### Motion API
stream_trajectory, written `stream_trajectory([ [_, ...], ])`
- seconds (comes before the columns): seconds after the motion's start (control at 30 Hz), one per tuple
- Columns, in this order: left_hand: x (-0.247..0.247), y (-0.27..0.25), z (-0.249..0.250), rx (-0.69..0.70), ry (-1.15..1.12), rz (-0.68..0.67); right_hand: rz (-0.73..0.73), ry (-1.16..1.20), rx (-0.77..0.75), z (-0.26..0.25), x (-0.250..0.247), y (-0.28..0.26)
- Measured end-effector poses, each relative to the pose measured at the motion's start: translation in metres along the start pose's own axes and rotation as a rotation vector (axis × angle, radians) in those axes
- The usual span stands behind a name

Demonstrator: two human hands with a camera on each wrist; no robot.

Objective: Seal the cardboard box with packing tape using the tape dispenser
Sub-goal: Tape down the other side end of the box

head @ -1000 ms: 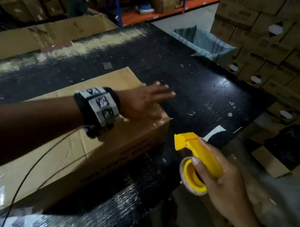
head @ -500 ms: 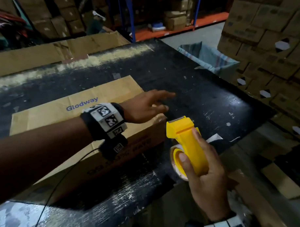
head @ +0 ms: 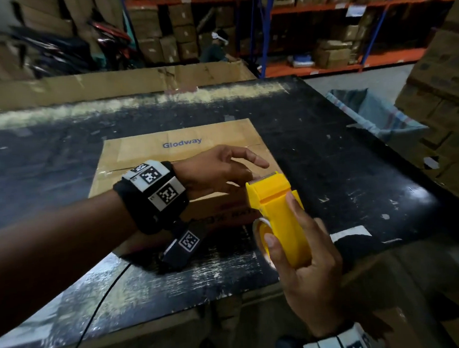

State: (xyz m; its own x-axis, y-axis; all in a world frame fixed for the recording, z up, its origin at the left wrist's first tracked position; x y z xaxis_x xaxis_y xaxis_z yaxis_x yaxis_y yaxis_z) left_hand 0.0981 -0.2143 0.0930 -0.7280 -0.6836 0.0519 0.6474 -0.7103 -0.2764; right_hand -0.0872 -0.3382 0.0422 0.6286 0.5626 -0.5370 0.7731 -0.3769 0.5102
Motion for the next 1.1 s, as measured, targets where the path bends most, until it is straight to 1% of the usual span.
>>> stream_trajectory([
  [0.07, -0.015, -0.013, -0.001, 0.009, 0.005, 0.055, -0.038, -0.01, -0.029, -0.015, 0.009, 0.002],
  [0.13, -0.031, -0.026, 0.001, 0.021, 0.062, 0.101, -0.082, -0.042, -0.039, -0.036, 0.02, 0.003],
  [0.2, -0.058, -0.038, 0.012, 0.065, 0.139, 0.161, -0.118, -0.065, -0.024, -0.058, 0.032, 0.001],
  [0.23, -0.081, -0.043, 0.021, 0.107, 0.171, 0.222, -0.129, -0.076, -0.015, -0.069, 0.038, -0.002],
  [0.3, -0.142, -0.056, 0.043, 0.189, 0.184, 0.381, -0.131, -0.111, -0.013, -0.091, 0.045, -0.011],
  [0.33, -0.175, -0.064, 0.054, 0.215, 0.173, 0.436, -0.126, -0.127, -0.019, -0.103, 0.048, -0.015],
  [0.37, -0.207, -0.072, 0.062, 0.221, 0.178, 0.464, -0.13, -0.13, -0.024, -0.117, 0.055, -0.017],
  [0.4, -0.229, -0.075, 0.064, 0.208, 0.198, 0.462, -0.141, -0.124, -0.019, -0.128, 0.058, -0.019],
  [0.5, -0.282, -0.075, 0.063, 0.164, 0.321, 0.436, -0.175, -0.134, 0.013, -0.165, 0.095, -0.008],
  [0.57, -0.316, -0.069, 0.06, 0.18, 0.38, 0.446, -0.208, -0.125, 0.038, -0.189, 0.127, 0.006],
  [0.63, -0.351, -0.061, 0.055, 0.189, 0.42, 0.452, -0.277, -0.094, 0.061, -0.21, 0.159, 0.021],
  [0.73, -0.4, -0.043, 0.037, 0.179, 0.454, 0.448, -0.38, -0.1, 0.113, -0.233, 0.202, 0.036],
  [0.8, -0.427, -0.029, 0.021, 0.168, 0.479, 0.428, -0.405, -0.124, 0.137, -0.245, 0.226, 0.043],
  [0.93, -0.46, -0.002, -0.013, 0.149, 0.479, 0.355, -0.439, -0.191, 0.181, -0.259, 0.264, 0.05],
  [1.1, -0.473, 0.02, -0.041, 0.137, 0.458, 0.254, -0.471, -0.237, 0.266, -0.264, 0.292, 0.055],
])
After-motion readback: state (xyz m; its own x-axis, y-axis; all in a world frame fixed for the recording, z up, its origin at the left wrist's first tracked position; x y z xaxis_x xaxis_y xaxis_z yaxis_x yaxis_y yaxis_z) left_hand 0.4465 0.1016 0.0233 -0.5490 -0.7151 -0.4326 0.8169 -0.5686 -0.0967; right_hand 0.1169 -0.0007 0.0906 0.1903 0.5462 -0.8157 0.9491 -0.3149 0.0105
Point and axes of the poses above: each hand's wrist, its own y-axis towards the middle knuckle, its own x-axis out of the palm, z = x × y, the point moved 5 cm from there along y, towards the middle knuckle, and after that the axes turned 11 degrees about -y, right-handed, at the moved point
